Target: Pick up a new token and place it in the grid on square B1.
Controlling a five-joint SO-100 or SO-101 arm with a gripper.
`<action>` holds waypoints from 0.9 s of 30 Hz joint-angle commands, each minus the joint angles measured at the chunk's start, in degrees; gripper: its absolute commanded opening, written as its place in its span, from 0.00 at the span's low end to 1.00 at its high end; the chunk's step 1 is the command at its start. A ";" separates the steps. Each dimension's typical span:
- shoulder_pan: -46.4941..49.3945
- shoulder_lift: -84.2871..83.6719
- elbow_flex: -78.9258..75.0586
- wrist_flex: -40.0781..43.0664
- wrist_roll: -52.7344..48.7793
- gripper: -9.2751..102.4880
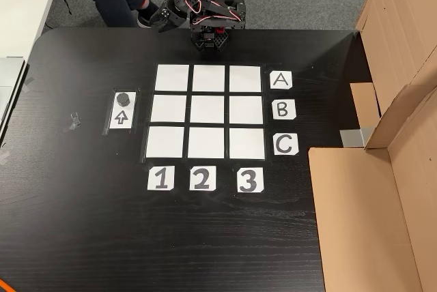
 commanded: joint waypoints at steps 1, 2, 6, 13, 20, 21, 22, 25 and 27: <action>1.14 -3.87 -4.04 -4.75 -1.67 0.28; 1.14 -3.87 -3.96 -4.75 -1.67 0.26; 1.14 -3.87 -3.87 -4.83 -1.67 0.27; 1.14 -3.87 -3.78 -4.83 -1.67 0.25; 1.32 -5.19 -4.92 -4.83 -1.76 0.26; 1.49 -6.15 -5.62 -4.83 -1.93 0.26; 1.58 -7.38 -6.50 -4.75 -2.20 0.26; 1.67 -11.87 -10.72 -4.04 -2.64 0.26; 1.67 -16.26 -14.41 -3.78 -2.90 0.26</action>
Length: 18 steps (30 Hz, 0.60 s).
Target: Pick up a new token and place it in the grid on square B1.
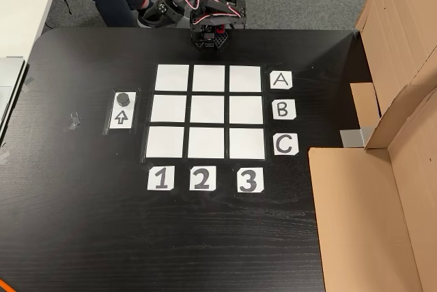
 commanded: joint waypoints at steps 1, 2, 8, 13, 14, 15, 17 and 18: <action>0.44 -9.14 -7.47 0.44 -0.62 0.26; 0.26 -11.69 -9.84 1.05 -0.70 0.26; -0.88 -24.43 -23.12 6.24 -2.02 0.25; -2.11 -29.97 -31.73 10.99 -2.81 0.25; -2.55 -31.29 -33.57 12.04 -2.81 0.26; -2.90 -32.70 -35.33 12.92 -2.81 0.26; -3.78 -36.21 -39.64 15.21 -2.81 0.26; -4.31 -38.23 -41.92 16.44 -2.81 0.26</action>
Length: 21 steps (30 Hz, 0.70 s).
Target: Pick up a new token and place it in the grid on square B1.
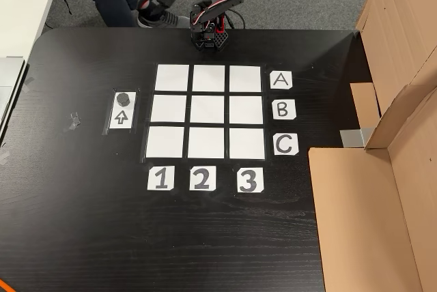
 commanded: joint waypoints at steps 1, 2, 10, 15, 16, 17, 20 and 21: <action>-2.11 -7.29 -8.35 3.34 -0.44 0.26; -2.99 -9.40 -10.55 4.31 -0.35 0.26; -8.17 -26.81 -27.33 7.56 1.32 0.25; -10.72 -38.41 -37.27 7.65 1.58 0.26; -11.34 -40.25 -38.76 7.56 1.58 0.26; -12.04 -42.01 -40.08 7.29 1.58 0.26; -14.41 -46.76 -42.98 6.59 1.58 0.26; -15.38 -48.16 -43.95 6.59 1.49 0.26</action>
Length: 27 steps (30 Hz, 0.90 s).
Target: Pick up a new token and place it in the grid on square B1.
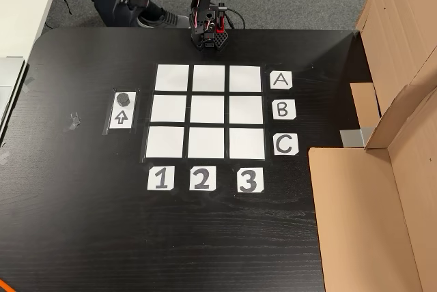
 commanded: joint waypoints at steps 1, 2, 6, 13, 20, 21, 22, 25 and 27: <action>-2.99 -4.39 -4.75 -0.62 0.26 0.26; -3.96 -5.98 -5.80 -0.62 0.35 0.26; -8.00 -12.30 -10.11 -0.62 0.35 0.26; -13.80 -23.12 -19.60 0.00 1.05 0.26; -18.72 -32.52 -29.79 0.53 2.02 0.26; -19.34 -33.84 -31.29 0.70 2.11 0.26; -19.86 -35.16 -32.43 0.88 2.11 0.26; -21.80 -37.97 -34.54 0.88 2.11 0.26; -23.12 -39.73 -35.86 0.88 2.11 0.27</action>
